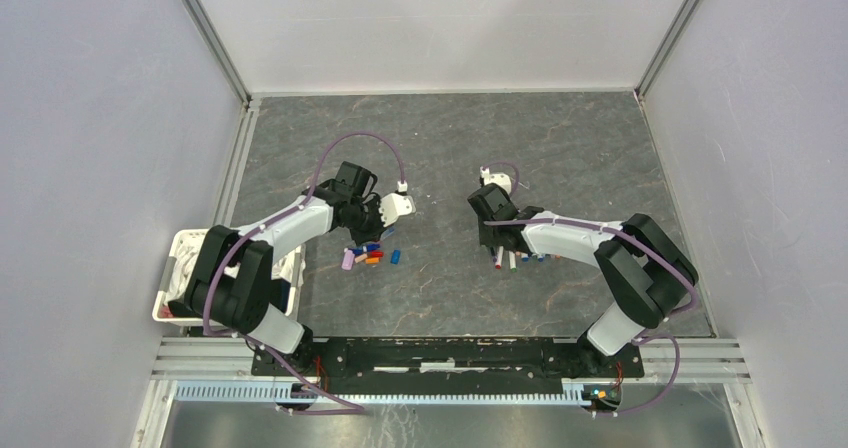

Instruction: Open the pen caps

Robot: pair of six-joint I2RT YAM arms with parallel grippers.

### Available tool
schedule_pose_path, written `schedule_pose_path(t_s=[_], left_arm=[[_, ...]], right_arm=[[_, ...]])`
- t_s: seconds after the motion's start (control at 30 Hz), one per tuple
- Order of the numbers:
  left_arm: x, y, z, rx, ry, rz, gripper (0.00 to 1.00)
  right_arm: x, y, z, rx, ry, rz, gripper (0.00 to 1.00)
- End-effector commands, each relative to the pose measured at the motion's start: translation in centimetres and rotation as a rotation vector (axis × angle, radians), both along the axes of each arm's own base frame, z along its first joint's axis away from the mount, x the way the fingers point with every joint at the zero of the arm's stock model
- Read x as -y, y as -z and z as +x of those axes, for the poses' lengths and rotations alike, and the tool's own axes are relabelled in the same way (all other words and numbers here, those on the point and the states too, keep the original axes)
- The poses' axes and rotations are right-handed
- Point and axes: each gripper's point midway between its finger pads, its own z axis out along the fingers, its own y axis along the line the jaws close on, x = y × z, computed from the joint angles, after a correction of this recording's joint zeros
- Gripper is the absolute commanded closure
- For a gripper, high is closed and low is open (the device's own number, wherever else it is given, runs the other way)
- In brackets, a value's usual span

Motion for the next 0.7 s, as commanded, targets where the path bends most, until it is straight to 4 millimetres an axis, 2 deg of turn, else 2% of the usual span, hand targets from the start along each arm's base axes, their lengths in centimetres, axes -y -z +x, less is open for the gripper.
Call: schedule_pose_path(t_s=[0.0,0.17,0.4,0.53,0.67], left_arm=[[0.2,0.1,1.4,0.033,-0.062,-0.004,0.96],[0.3,0.4,2.1,0.054,-0.087,0.007,0.90],[0.5,0.2,2.6,0.052,-0.105,0.003,0.86],[0.9,-0.2,2.1,0.024,-0.092,-0.015,0.76],[1.3,-1.6,1.9,0.024,-0.084,-0.046,0.66]], right_arm=[[1.4,0.2,0.6,0.044,0.088,-0.042,1.00],[1.6,0.6,0.4,0.048,0.088,-0.047,0.92],[1.2,1.0,0.1,0.037,0.066,-0.021,0.88],[1.4,0.9,-0.1,0.040,0.066,-0.019,0.74],[1.5,0.2,-0.1,0.052,0.059,-0.021,0.65]])
